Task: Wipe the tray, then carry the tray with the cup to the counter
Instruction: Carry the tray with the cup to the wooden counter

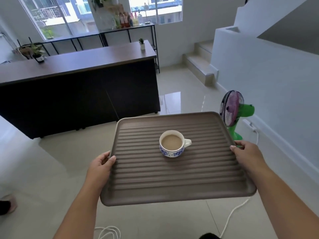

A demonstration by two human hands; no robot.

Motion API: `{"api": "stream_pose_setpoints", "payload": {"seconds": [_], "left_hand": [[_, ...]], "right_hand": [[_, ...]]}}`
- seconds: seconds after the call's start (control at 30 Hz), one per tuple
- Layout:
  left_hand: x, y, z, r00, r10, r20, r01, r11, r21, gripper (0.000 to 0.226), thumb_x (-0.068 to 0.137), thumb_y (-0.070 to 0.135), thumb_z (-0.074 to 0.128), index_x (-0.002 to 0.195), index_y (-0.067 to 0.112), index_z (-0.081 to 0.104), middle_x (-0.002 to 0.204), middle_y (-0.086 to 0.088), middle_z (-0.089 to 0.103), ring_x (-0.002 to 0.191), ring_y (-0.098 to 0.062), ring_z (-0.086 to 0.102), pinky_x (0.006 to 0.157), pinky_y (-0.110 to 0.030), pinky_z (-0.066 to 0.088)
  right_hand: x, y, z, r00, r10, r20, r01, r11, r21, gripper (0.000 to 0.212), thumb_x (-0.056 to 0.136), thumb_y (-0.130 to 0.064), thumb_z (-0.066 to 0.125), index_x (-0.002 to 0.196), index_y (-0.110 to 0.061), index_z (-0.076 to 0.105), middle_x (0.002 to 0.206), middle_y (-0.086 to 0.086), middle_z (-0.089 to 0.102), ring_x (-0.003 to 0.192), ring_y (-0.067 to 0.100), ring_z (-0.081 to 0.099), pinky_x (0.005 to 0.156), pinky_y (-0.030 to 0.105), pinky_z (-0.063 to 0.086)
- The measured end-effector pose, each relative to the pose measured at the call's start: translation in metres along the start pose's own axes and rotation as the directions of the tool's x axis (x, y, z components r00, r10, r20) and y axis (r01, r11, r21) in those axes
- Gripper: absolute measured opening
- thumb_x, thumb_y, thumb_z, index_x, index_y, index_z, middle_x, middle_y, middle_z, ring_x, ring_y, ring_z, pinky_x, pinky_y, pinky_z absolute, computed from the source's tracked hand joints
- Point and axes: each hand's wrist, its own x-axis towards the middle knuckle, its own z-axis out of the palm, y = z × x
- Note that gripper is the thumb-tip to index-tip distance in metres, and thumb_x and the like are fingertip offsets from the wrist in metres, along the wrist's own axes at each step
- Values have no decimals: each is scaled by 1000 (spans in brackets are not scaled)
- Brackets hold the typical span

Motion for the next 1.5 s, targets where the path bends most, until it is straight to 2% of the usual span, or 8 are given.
{"api": "stream_pose_setpoints", "payload": {"seconds": [0.2,0.33,0.5,0.7,0.97,1.2,1.37,1.5], "left_hand": [[106,2,13,996,-36,-81,34,999,-21,20,95,10,59,113,14,67,100,1,74,85,-10,68,73,-22,50],[186,11,29,986,-45,-161,38,998,-45,19,94,7,59,101,22,67,84,12,74,73,3,68,61,-8,49],[287,33,46,972,-62,-229,60,998,-17,20,94,2,57,103,17,67,87,8,73,71,4,67,62,-9,49],[394,60,45,944,-45,-326,60,997,37,19,92,8,62,99,25,65,86,16,70,71,7,65,63,-8,45],[558,64,11,938,-57,-341,55,998,-15,18,92,11,63,101,26,68,88,10,75,77,0,69,69,-17,49],[724,83,-32,965,-30,-261,42,998,38,19,93,14,62,105,27,69,94,7,75,87,-6,71,78,-26,52],[819,103,-56,971,-30,-238,45,997,56,16,93,23,62,101,36,67,92,16,74,82,-2,70,70,-21,49],[890,109,-67,974,-14,-224,37,995,98,17,94,21,61,104,31,68,94,10,75,87,-7,70,77,-26,51]], "right_hand": [[117,-51,65,996,-54,74,52,998,26,24,87,-14,63,110,-11,65,86,9,69,79,27,64,80,37,51],[209,-92,113,984,-106,146,109,994,-12,20,86,-17,62,105,-15,67,85,7,71,80,28,66,84,46,53],[316,-153,164,966,-158,205,172,984,-51,18,86,-16,62,103,-14,68,83,8,70,80,30,64,82,42,52],[411,-232,226,934,-236,269,261,963,-63,18,86,-17,59,101,-19,69,82,1,69,78,22,63,76,35,47],[511,-323,335,909,-286,303,309,951,-31,17,89,-19,57,103,-20,66,87,0,69,81,22,63,81,41,51],[588,-411,435,930,-286,230,307,950,-57,17,88,-19,58,103,-21,66,89,0,68,83,22,61,79,39,49],[635,-461,492,933,-284,221,302,952,-51,15,88,-17,58,100,-18,67,83,-1,67,79,21,62,79,40,50],[677,-494,538,928,-290,234,313,947,-67,16,87,-17,58,101,-16,67,87,4,69,83,26,62,82,43,51]]}}
